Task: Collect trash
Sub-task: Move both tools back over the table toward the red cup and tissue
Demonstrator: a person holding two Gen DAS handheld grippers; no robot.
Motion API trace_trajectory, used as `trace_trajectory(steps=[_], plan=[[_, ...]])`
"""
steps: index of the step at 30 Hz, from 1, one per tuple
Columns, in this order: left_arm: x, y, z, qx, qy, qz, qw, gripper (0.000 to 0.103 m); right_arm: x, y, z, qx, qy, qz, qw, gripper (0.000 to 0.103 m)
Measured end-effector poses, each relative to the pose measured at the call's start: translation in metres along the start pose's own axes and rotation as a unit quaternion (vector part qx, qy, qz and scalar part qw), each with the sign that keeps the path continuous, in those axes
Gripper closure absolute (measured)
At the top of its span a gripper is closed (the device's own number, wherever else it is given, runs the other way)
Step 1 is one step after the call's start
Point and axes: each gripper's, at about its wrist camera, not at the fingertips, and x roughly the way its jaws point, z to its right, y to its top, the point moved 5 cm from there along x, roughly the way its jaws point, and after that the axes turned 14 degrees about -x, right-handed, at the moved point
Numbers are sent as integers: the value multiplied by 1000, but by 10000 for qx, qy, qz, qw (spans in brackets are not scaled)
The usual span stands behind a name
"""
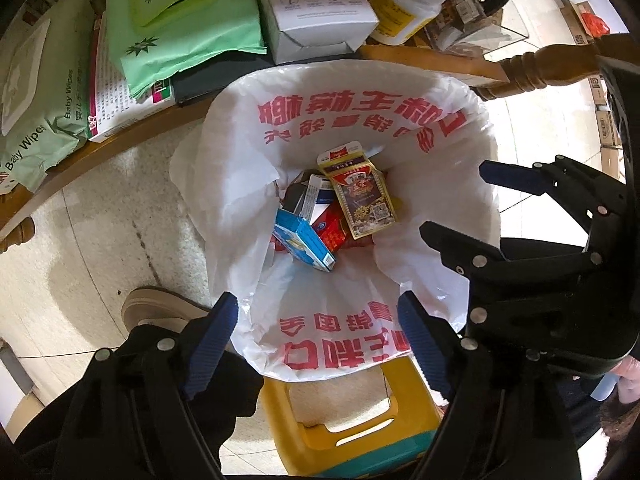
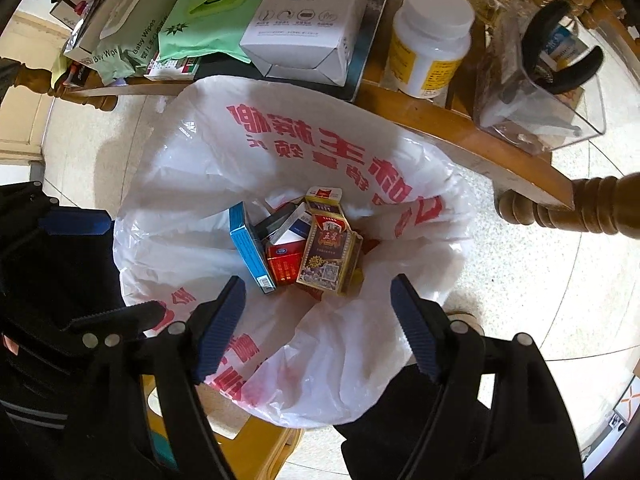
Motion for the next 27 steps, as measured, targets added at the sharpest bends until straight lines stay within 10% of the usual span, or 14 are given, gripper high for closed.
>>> trace_trajectory(steps=[11, 27], plan=[[-62, -57, 6, 226, 255, 270, 9991, 20, -90, -42, -37, -116, 59, 514, 9986, 22], [-366, -71, 89, 752, 956, 1919, 9738, 10, -385, -31, 23, -507, -946, 1546, 9821, 10]])
